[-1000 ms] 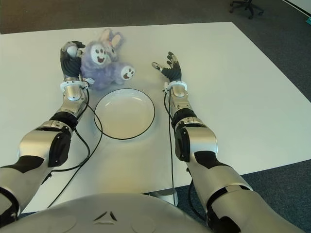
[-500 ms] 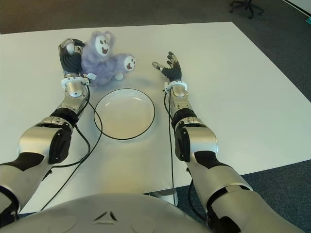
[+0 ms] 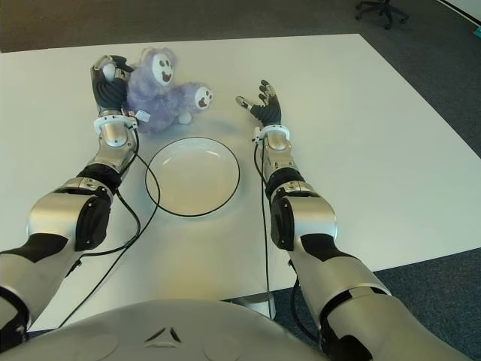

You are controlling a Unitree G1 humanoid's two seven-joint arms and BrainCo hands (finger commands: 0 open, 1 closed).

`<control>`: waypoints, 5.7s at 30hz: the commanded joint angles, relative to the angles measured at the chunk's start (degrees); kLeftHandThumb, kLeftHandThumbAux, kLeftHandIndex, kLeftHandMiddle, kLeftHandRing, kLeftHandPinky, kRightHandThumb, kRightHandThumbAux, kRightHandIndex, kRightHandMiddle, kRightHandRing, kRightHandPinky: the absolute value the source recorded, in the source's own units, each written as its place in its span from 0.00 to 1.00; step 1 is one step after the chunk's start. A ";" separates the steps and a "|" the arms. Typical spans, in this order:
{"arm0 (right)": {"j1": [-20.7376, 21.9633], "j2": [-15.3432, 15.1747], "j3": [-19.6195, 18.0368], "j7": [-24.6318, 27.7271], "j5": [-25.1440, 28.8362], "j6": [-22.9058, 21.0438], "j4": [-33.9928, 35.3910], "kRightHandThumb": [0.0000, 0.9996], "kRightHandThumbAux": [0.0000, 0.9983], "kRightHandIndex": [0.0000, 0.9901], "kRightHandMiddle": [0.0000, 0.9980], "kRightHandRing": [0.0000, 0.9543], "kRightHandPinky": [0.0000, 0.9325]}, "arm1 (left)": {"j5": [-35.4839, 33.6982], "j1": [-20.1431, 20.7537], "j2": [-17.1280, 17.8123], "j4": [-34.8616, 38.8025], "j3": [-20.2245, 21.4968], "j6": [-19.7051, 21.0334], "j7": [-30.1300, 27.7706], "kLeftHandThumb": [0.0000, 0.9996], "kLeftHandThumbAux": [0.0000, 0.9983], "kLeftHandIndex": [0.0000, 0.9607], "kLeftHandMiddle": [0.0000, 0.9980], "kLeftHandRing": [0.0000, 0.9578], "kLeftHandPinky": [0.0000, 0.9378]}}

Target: Put the doll into the plate.

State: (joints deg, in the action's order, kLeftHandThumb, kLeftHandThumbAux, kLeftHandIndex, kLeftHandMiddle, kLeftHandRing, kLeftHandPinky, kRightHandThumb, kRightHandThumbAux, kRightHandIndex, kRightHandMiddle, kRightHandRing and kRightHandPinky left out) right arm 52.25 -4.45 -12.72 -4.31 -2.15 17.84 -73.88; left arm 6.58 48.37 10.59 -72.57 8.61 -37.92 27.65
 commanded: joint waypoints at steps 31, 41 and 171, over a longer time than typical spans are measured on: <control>-3.92 0.70 -0.89 -0.07 0.83 -2.49 -2.88 0.18 0.84 0.04 0.00 0.00 0.00 | 0.15 1.72 -0.69 -1.03 0.47 7.94 6.63 0.73 0.69 0.46 0.86 0.90 0.92; -3.92 0.74 -0.69 -0.16 0.41 -2.37 -2.86 0.16 0.86 0.04 0.00 0.00 0.00 | -0.32 2.51 -1.31 -0.90 0.77 9.97 8.85 0.74 0.70 0.46 0.87 0.92 0.93; -3.50 1.13 -0.89 0.08 0.14 -2.43 -3.04 0.15 0.86 0.05 0.00 0.00 0.00 | 4.73 0.71 -3.26 22.44 -5.20 9.45 8.77 0.74 0.69 0.46 0.90 0.93 0.94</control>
State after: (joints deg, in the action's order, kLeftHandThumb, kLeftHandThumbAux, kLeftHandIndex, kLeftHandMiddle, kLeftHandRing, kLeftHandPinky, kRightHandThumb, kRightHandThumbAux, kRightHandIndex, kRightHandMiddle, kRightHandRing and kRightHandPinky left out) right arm 52.45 -4.26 -13.56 -4.14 -2.14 18.26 -73.89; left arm 12.24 50.23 7.98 -52.07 3.25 -29.34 38.36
